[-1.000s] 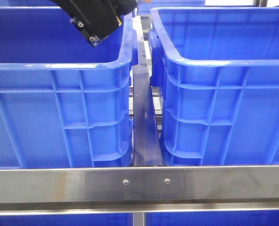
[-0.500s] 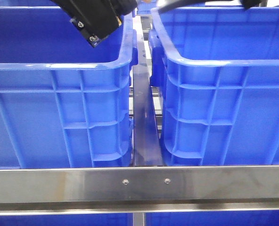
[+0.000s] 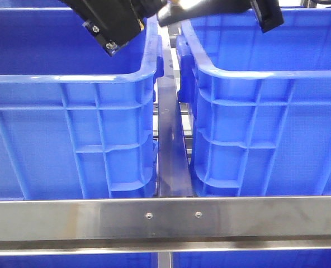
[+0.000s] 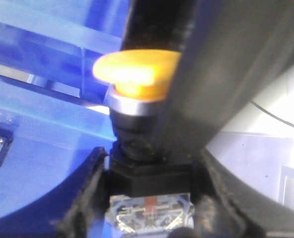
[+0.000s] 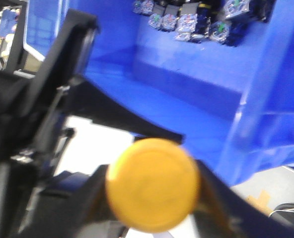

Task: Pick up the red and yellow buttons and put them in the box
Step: 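Grasp the yellow button with the right gripper, release left gripper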

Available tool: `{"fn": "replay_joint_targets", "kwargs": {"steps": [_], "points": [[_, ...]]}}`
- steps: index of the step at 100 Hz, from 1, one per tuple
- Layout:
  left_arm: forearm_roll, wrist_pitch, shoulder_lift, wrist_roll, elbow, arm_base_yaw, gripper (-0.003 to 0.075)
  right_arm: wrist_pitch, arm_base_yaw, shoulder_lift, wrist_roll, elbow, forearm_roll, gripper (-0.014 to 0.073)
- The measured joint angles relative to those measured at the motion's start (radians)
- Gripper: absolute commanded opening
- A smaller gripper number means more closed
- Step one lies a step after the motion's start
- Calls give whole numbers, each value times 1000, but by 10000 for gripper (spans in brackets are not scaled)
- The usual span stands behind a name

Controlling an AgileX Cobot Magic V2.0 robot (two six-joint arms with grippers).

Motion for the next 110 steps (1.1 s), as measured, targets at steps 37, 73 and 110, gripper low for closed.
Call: {"fn": "replay_joint_targets", "kwargs": {"steps": [37, 73, 110], "points": [[0, 2, 0, -2, 0, 0, 343, -2, 0, 1, -2, 0, 1, 171], [-4, -1, 0, -3, 0, 0, 691, -2, 2, 1, -2, 0, 8, 171], [17, 33, 0, -41, -66, 40, 689, 75, -108, -31, -2, 0, 6, 171]]}}
